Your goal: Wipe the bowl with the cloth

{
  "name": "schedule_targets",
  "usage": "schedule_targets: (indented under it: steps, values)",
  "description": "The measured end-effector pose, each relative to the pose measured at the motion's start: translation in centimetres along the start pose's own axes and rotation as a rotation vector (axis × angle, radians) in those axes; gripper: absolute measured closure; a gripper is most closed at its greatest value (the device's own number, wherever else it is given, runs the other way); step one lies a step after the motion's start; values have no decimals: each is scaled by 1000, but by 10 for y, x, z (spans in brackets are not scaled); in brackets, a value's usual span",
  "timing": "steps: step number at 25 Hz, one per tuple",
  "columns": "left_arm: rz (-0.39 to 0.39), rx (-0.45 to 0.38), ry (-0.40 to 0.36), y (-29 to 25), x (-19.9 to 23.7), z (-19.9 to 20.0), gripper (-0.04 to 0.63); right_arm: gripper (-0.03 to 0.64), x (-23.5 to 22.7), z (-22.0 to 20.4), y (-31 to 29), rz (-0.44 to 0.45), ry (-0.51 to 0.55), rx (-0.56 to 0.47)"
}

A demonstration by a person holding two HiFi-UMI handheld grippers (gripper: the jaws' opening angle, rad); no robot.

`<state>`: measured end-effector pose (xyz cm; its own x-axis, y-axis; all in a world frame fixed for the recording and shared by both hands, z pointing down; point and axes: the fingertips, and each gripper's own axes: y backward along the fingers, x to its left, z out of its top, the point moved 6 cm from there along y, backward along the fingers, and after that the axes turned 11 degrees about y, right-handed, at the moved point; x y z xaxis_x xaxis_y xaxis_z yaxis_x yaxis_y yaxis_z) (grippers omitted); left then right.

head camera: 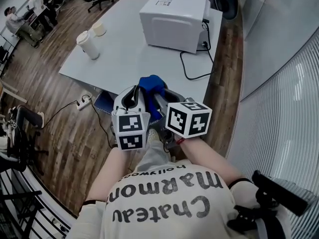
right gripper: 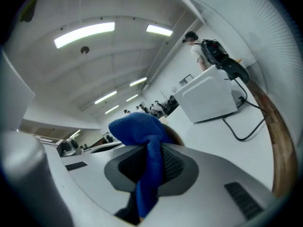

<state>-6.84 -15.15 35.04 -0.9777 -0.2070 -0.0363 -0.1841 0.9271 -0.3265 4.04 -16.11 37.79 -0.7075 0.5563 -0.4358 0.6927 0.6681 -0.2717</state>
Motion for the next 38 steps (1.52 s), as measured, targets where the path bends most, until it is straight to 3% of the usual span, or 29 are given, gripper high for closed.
schedule_targets:
  steps: [5, 11, 13, 21, 29, 35, 38]
  values:
    - [-9, 14, 30, 12, 0, -11, 549, 568, 20, -19, -10, 85, 168, 165]
    - [-53, 107, -64, 21, -5, -37, 548, 566, 27, -49, -16, 218, 466, 385]
    - [-65, 123, -69, 23, -6, -45, 548, 566, 28, -55, -17, 236, 524, 408]
    - [-18, 128, 34, 32, -3, -57, 532, 566, 26, -70, -16, 96, 462, 231]
    - [46, 167, 57, 45, 13, -71, 526, 568, 31, -94, -20, 56, 585, 357]
    - [50, 181, 199, 49, 27, -81, 519, 568, 31, -92, -14, 35, 557, 375]
    - [9, 185, 285, 52, 27, -86, 529, 566, 45, -87, -10, 120, 499, 318]
